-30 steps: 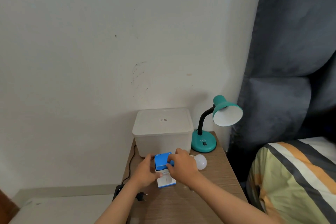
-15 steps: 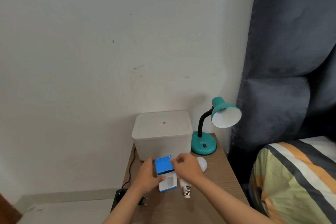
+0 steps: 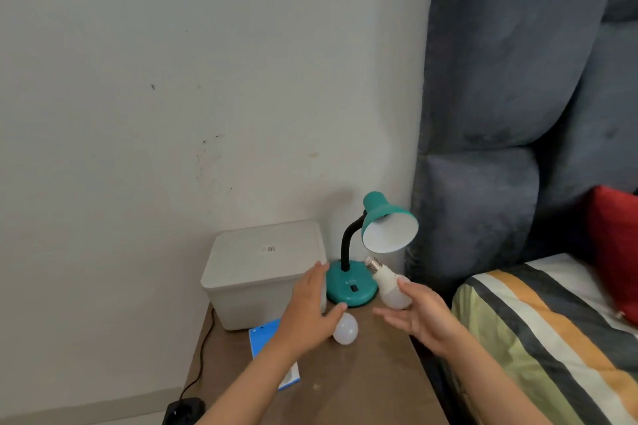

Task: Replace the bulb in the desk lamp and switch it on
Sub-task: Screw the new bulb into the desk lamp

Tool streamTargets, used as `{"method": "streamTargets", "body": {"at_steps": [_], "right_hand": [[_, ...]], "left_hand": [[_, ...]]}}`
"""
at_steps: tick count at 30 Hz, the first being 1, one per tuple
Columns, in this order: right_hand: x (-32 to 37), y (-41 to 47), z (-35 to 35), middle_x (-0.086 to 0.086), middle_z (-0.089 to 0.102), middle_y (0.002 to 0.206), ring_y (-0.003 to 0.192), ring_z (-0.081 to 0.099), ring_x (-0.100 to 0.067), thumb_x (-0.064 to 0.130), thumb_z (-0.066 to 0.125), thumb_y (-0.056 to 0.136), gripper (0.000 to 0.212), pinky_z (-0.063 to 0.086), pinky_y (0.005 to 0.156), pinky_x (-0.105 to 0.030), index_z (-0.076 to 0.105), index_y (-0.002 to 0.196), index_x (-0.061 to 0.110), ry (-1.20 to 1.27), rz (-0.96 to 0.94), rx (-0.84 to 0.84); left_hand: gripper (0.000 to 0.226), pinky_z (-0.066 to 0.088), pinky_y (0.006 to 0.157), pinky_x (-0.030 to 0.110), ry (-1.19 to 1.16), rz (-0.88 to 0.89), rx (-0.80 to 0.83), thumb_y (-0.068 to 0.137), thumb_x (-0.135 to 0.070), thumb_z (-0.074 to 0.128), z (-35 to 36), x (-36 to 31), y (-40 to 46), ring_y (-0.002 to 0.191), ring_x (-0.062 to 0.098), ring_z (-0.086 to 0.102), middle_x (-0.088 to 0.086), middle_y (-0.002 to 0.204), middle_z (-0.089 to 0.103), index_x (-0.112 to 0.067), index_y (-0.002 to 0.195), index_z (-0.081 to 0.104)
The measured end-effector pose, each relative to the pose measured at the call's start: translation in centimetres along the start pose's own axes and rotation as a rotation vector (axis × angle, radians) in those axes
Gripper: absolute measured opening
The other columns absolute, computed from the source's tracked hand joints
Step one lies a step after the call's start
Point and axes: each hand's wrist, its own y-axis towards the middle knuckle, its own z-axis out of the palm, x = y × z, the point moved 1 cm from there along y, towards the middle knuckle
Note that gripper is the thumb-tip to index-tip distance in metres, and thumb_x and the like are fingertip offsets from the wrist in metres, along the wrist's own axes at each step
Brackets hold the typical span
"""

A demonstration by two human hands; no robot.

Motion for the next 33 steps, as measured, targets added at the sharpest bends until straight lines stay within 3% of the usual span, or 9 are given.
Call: {"method": "streamTargets", "body": {"at_steps": [4, 8, 11, 13, 15, 20, 29, 31, 33], "right_hand": [[1.5, 0.0, -0.4, -0.014, 0.060, 0.104, 0.073, 0.072, -0.030, 0.020, 0.065, 0.086, 0.036, 0.060, 0.060, -0.032, 0.045, 0.115, 0.028, -0.296, -0.371, -0.214], [1.6, 1.5, -1.2, -0.007, 0.058, 0.107, 0.085, 0.068, -0.032, 0.007, 0.072, 0.077, 0.049, 0.059, 0.073, -0.040, 0.048, 0.104, 0.041, -0.462, -0.663, -0.291], [1.8, 2.7, -1.1, 0.005, 0.059, 0.106, 0.091, 0.065, -0.021, 0.019, 0.076, 0.073, 0.050, 0.058, 0.070, -0.030, 0.047, 0.106, 0.043, -0.647, -0.796, -0.370], [1.9, 3.9, -0.9, 0.007, 0.055, 0.108, 0.096, 0.061, -0.018, 0.026, 0.077, 0.070, 0.051, 0.057, 0.075, -0.035, 0.049, 0.112, 0.037, -0.736, -0.871, -0.432], [2.1, 5.0, -0.6, 0.002, 0.045, 0.113, 0.099, 0.057, -0.017, 0.025, 0.078, 0.070, 0.053, 0.057, 0.080, -0.037, 0.053, 0.116, 0.027, -0.749, -0.918, -0.455], [2.6, 6.8, 0.5, -0.004, 0.038, 0.111, 0.091, 0.051, -0.002, 0.016, 0.078, 0.073, 0.053, 0.055, 0.082, -0.031, 0.055, 0.120, 0.016, -0.798, -0.987, -0.512], [2.4, 8.5, 2.1, -0.013, 0.038, 0.119, 0.093, 0.053, -0.015, 0.006, 0.069, 0.079, 0.057, 0.055, 0.083, -0.029, 0.044, 0.130, 0.009, -0.865, -1.017, -0.549], [2.4, 8.6, 2.3, -0.012, 0.041, 0.112, 0.082, 0.054, -0.010, 0.008, 0.070, 0.079, 0.058, 0.056, 0.076, -0.028, 0.043, 0.130, 0.008, -0.818, -0.969, -0.555], [2.4, 8.5, 2.5, -0.008, 0.047, 0.106, 0.074, 0.053, -0.005, 0.016, 0.072, 0.079, 0.058, 0.050, 0.066, -0.016, 0.044, 0.129, 0.011, -0.764, -0.921, -0.580]], "left_hand": [[0.064, 0.019, 0.108, 0.018, 0.000, 0.140, -0.035, 0.087, -0.028, 0.059, 0.8, -3.2, 3.4, 0.137, 0.010, 0.023, -0.005, 0.150, 0.027, -0.026, 0.142, 0.025], [0.052, 0.025, 0.106, 0.017, 0.001, 0.267, -0.131, 0.087, -0.018, 0.057, 0.9, -5.4, 7.2, 0.131, 0.009, 0.032, -0.006, 0.143, 0.038, -0.025, 0.136, 0.040], [0.044, 0.029, 0.101, 0.017, 0.030, 0.361, -0.176, 0.087, -0.010, 0.056, 1.1, -6.1, 9.6, 0.122, 0.012, 0.041, -0.004, 0.133, 0.048, -0.025, 0.128, 0.052], [0.041, 0.030, 0.100, 0.013, 0.046, 0.409, -0.185, 0.086, -0.007, 0.055, 1.3, -6.2, 10.8, 0.117, 0.012, 0.045, -0.002, 0.127, 0.053, -0.024, 0.123, 0.056], [0.037, 0.034, 0.097, 0.012, 0.047, 0.444, -0.188, 0.086, -0.004, 0.054, 1.6, -6.2, 11.8, 0.111, 0.015, 0.049, 0.001, 0.119, 0.056, -0.021, 0.119, 0.061], [0.033, 0.049, 0.088, 0.029, 0.010, 0.475, -0.215, 0.084, 0.001, 0.056, 2.3, -5.6, 13.1, 0.100, 0.017, 0.055, 0.003, 0.107, 0.060, -0.018, 0.110, 0.068], [0.037, 0.053, 0.082, 0.035, -0.104, 0.444, -0.257, 0.083, 0.005, 0.055, 2.7, -5.4, 13.1, 0.096, 0.016, 0.059, 0.000, 0.105, 0.062, -0.018, 0.109, 0.067], [0.037, 0.054, 0.080, 0.035, -0.121, 0.435, -0.272, 0.083, 0.005, 0.055, 2.6, -5.5, 13.1, 0.093, 0.015, 0.060, -0.001, 0.103, 0.063, -0.019, 0.109, 0.067], [0.035, 0.054, 0.079, 0.034, -0.131, 0.425, -0.269, 0.083, 0.005, 0.056, 2.5, -5.5, 13.1, 0.091, 0.014, 0.060, -0.001, 0.102, 0.063, -0.018, 0.108, 0.068]]}}
